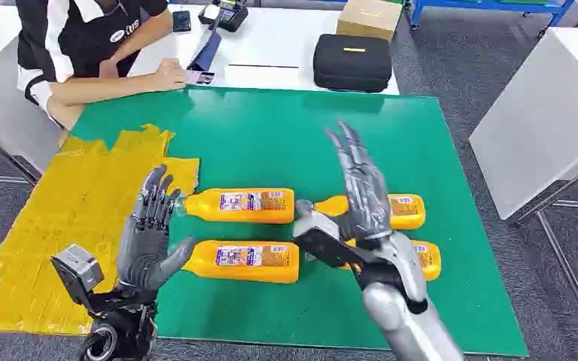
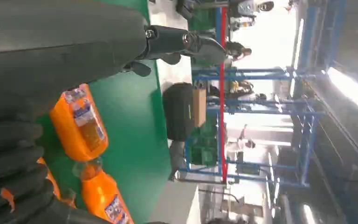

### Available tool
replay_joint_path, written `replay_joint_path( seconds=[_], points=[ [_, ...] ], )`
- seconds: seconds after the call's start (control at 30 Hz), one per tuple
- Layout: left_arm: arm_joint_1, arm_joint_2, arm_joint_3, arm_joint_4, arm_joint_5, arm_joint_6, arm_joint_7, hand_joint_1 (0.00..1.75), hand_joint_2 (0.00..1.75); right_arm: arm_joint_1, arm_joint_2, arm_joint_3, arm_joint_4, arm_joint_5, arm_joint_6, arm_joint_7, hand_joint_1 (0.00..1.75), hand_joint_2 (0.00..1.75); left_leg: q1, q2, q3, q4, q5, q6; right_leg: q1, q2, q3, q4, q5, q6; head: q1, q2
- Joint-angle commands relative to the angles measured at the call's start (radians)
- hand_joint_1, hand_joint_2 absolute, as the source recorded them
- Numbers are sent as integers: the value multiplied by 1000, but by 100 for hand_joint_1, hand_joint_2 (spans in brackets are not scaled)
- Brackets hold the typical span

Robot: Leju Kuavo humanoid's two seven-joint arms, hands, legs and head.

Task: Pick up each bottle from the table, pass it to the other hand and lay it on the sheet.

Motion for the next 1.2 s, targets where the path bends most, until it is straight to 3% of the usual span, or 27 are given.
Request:
replay_joint_path(
  seconds=[0.03,0.07,0.17,0.27,0.37,0.5,0.8,1.2],
  points=[
    [-87,27,-8,105,14,-8,4,0,175,-343,13,136,405,0,155,29,0,175,0,6,6,0,-2,1,0,7,3,0,0,-5,0,0],
    [-98,32,-12,112,18,-8,8,0,175,-426,27,183,506,-46,225,14,0,175,0,3,3,0,0,0,0,4,2,0,1,-3,0,0],
    [-98,32,-12,112,18,-8,8,0,175,-426,27,183,506,-46,225,14,0,175,1,0,11,2,-3,2,2,2,10,2,-4,-11,1,0],
    [-109,31,-6,123,25,3,14,0,175,-538,55,221,620,-92,341,9,0,175,0,0,5,1,0,1,1,1,5,1,0,-6,0,0],
    [-112,30,0,125,35,9,16,0,175,-670,118,263,788,-123,363,18,0,175,0,5,4,3,0,1,0,6,2,3,0,-7,0,0],
    [-130,22,3,134,36,9,15,0,175,-738,162,304,925,-114,394,35,0,175,0,3,2,2,1,0,1,4,1,3,2,-8,0,0],
    [-159,12,-10,149,44,11,16,0,175,-747,209,305,1117,-138,393,30,0,175,1,-2,0,0,5,0,1,-1,1,0,3,-4,0,0],
    [-152,23,-26,124,46,13,13,0,175,-739,208,285,1198,-141,398,67,0,175,0,-2,0,1,4,0,1,-1,0,1,3,-5,0,0]
  ],
)
